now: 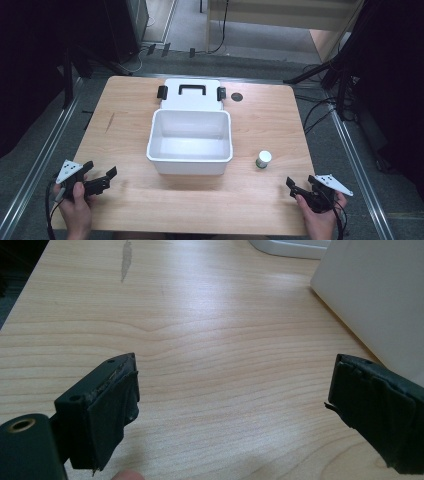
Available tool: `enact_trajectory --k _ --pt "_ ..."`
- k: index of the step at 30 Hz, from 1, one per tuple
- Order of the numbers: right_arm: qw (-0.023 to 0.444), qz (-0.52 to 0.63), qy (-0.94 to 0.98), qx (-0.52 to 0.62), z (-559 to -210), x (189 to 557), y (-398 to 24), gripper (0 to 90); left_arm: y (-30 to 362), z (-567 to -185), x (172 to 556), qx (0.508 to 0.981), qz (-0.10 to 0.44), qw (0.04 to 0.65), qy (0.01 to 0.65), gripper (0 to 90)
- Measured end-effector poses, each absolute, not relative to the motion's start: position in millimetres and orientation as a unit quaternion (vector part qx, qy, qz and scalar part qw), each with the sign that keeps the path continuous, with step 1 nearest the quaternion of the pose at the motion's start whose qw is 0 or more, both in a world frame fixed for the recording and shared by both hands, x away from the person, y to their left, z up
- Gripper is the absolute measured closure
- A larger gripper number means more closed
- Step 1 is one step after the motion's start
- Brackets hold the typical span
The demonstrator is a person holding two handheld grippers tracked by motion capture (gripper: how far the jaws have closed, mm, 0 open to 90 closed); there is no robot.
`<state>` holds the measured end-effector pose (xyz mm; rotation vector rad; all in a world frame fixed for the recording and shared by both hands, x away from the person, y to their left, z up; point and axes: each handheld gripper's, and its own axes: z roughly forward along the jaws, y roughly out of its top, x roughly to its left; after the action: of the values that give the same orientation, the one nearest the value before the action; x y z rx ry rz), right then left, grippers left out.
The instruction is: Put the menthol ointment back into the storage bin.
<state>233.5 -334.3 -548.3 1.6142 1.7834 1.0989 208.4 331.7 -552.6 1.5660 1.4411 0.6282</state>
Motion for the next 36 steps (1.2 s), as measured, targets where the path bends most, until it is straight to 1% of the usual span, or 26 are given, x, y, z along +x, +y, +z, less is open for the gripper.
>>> enact_trajectory --k 6,12,18,23,24,26,36 --pt "0.249 0.389 0.662 0.59 -548 235 -333 14.4 332 -553 208 0.631 0.255 0.445 0.582 6.8" --pt "0.22 0.366 0.701 0.571 -535 241 -327 14.7 332 -553 208 0.628 0.255 0.448 0.583 6.7" --pt "0.193 0.296 0.753 0.555 -512 257 -311 14.6 332 -553 208 0.627 0.253 0.45 0.584 6.8" --pt "0.149 0.232 0.795 0.541 -497 275 -302 14.0 332 -553 208 0.627 0.253 0.45 0.584 6.8" --pt "0.149 0.232 0.795 0.541 -497 275 -302 14.0 332 -553 208 0.627 0.253 0.45 0.584 6.8" --pt "0.124 0.186 0.817 0.532 -491 287 -293 13.8 333 -553 208 0.627 0.25 0.45 0.584 6.8" --pt "0.068 0.083 0.848 0.519 -490 327 -270 14.2 333 -553 208 0.627 0.25 0.449 0.585 6.8"
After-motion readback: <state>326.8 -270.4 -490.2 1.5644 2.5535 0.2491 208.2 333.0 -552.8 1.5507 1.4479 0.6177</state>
